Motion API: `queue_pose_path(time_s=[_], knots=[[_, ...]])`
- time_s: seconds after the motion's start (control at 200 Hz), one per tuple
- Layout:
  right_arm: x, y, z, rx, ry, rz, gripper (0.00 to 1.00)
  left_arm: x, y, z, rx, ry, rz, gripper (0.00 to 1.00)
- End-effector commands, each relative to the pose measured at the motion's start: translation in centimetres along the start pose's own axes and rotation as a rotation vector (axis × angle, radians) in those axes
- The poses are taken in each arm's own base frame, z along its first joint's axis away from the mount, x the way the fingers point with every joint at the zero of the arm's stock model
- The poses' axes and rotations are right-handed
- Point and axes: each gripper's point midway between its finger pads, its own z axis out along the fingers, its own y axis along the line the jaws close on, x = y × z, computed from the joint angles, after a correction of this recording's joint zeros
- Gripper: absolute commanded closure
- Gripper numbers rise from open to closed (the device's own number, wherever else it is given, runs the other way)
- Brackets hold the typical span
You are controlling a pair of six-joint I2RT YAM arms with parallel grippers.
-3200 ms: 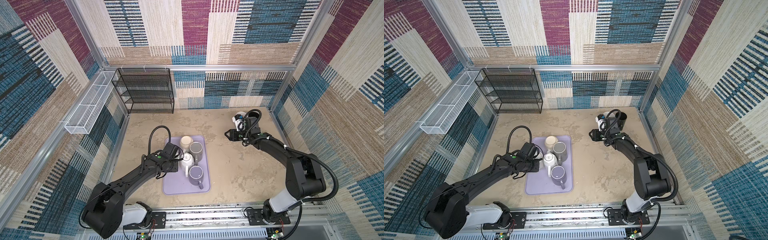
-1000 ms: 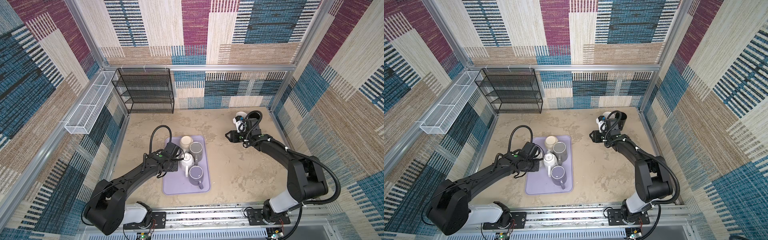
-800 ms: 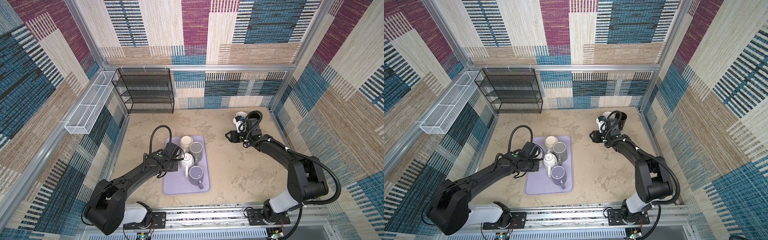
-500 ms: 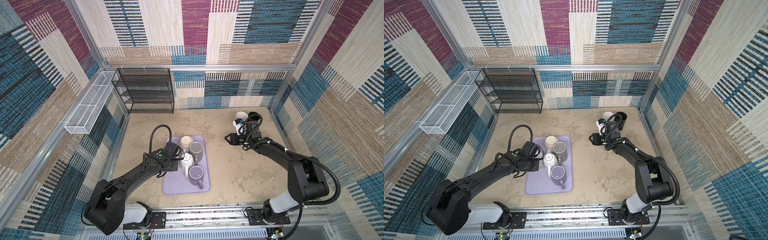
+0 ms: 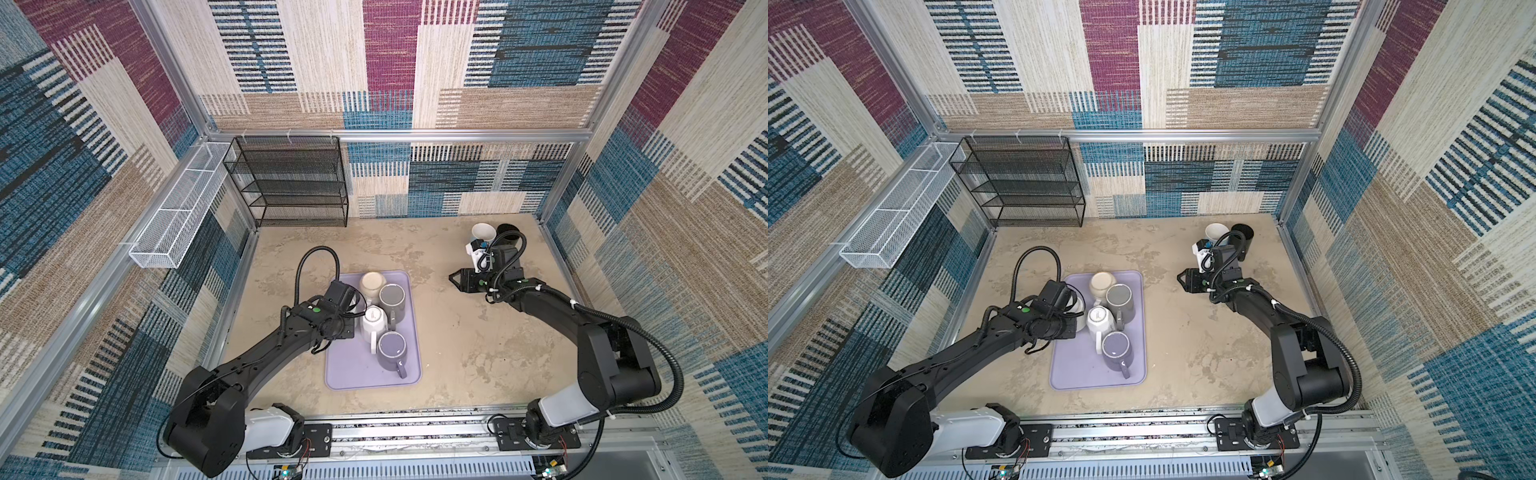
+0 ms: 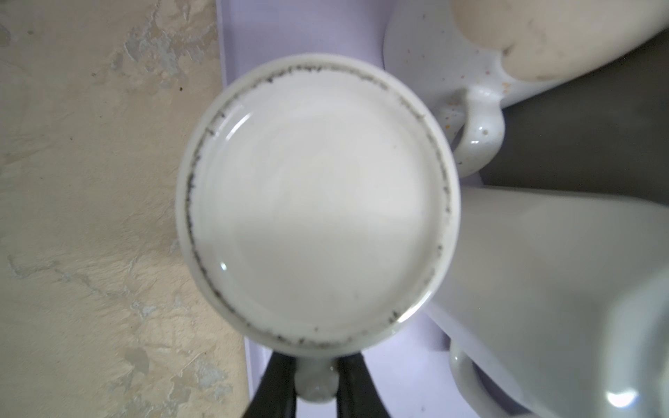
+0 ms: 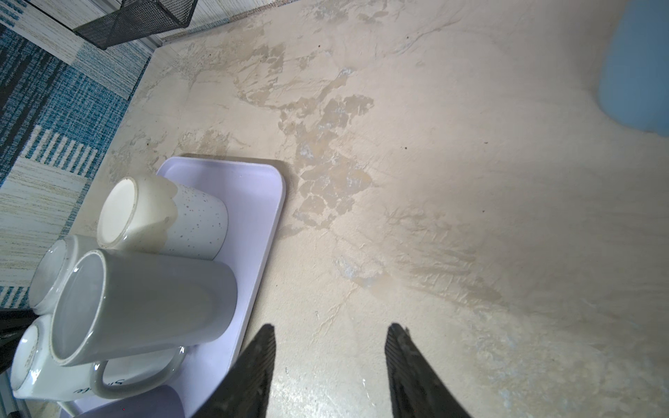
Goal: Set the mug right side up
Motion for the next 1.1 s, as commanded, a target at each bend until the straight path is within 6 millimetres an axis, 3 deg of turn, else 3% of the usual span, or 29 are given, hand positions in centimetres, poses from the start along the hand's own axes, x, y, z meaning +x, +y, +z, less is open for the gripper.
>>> queue_pose_path(time_s=[0.0, 0.291, 0.671, 1.097], knots=[[-0.7, 0.7, -0.1, -0.035, -0.027, -0.016, 0.48, -1.8, 0.3, -1.1, -0.005, -0.085, -0.035, 1.00], [-0.5, 1.1, -0.2, -0.058, -0.030, -0.016, 0.48, -3.4, 1.2, -4.0, 0.005, -0.192, -0.065, 1.00], [-0.6, 1.4, -0.4, -0.070, -0.039, -0.016, 0.48, -6.6, 0.7, -9.2, 0.118, -0.406, -0.077, 1.00], [-1.2, 3.5, -0.9, -0.150, -0.073, -0.019, 0.48, -8.1, -3.4, -12.4, 0.397, -0.523, -0.040, 1.00]])
